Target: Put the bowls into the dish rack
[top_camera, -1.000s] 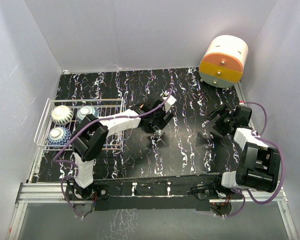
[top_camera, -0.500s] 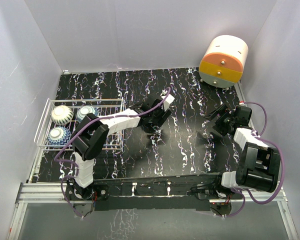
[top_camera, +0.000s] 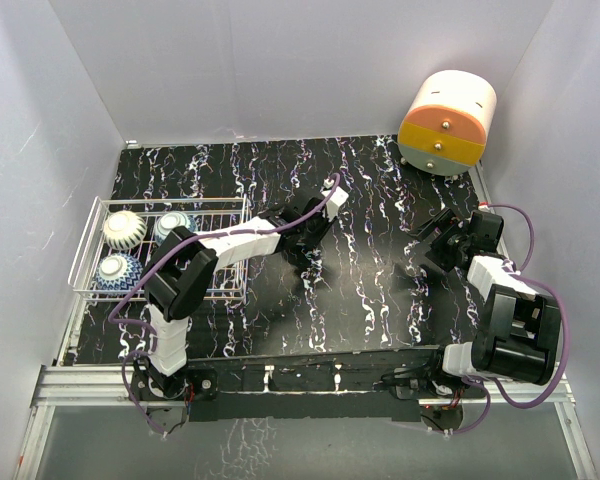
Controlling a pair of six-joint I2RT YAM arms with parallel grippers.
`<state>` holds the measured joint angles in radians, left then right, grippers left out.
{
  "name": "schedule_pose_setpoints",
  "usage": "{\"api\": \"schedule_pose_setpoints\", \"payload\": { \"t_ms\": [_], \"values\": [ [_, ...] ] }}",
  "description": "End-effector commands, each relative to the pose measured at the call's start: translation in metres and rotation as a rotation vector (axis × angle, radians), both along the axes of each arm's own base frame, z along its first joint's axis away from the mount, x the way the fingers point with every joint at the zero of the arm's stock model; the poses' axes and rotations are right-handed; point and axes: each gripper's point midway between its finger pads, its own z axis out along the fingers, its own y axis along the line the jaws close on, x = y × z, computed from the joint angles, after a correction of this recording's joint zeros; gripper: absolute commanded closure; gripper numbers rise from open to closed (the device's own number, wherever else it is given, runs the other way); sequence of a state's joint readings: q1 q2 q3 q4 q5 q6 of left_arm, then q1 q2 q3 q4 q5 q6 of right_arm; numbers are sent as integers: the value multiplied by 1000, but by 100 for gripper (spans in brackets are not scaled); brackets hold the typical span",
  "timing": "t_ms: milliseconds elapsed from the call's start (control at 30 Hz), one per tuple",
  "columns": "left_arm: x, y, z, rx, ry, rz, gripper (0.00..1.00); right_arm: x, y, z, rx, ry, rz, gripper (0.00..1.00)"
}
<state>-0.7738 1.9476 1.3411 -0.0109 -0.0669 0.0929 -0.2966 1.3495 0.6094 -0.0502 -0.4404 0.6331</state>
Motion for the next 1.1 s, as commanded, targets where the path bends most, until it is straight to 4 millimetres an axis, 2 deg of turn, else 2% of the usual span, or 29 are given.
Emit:
{"api": "schedule_pose_setpoints", "payload": {
  "t_ms": [0, 100, 300, 467, 733, 967, 1067],
  "values": [
    [3, 1, 40, -64, -60, 8, 65, 13, -5, 15, -31, -63, 0, 13],
    [4, 1, 44, -71, -63, 12, 59, 13, -6, 15, -33, -63, 0, 13],
    [3, 3, 40, -62, -61, 18, 60, 13, -5, 15, -34, -64, 0, 13],
    [0, 3, 33, -55, -40, 12, 56, 13, -5, 16, -34, -66, 0, 13],
    [2, 5, 26, -36, -35, 18, 56, 12, -6, 16, -35, -66, -1, 13],
    [2, 5, 33, -54, -49, 24, 73, 12, -6, 15, -35, -63, -1, 13],
    [3, 7, 31, -42, -45, 27, 85, 12, -6, 15, -35, -63, -2, 13]
  ]
}}
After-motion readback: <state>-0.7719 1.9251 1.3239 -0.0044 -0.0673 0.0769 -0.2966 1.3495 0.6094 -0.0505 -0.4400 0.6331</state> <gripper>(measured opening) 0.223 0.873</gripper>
